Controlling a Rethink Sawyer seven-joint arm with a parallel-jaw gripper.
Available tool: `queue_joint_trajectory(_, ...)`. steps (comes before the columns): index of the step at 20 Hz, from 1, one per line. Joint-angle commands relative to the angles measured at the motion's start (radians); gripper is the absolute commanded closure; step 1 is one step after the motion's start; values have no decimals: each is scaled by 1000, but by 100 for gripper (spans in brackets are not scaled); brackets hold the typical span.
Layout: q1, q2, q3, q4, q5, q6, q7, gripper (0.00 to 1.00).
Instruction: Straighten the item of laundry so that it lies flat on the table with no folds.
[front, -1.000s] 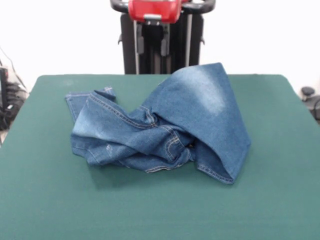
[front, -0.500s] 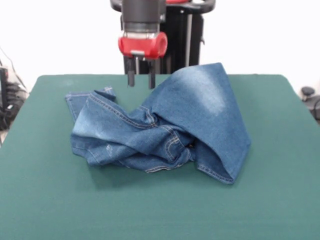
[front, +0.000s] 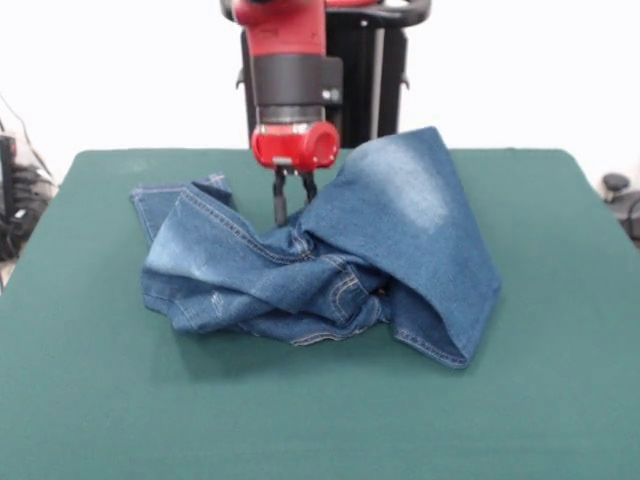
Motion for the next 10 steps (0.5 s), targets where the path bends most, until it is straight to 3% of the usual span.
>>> queue_joint_trajectory(1, -5, 124, 206, 28, 232, -48, -380, 0)
queue_joint_trajectory(4, -3, 142, 211, 34, 282, -80, -391, 0)
queue_joint_trajectory(10, -21, 161, 260, 18, 280, -123, -376, 0)
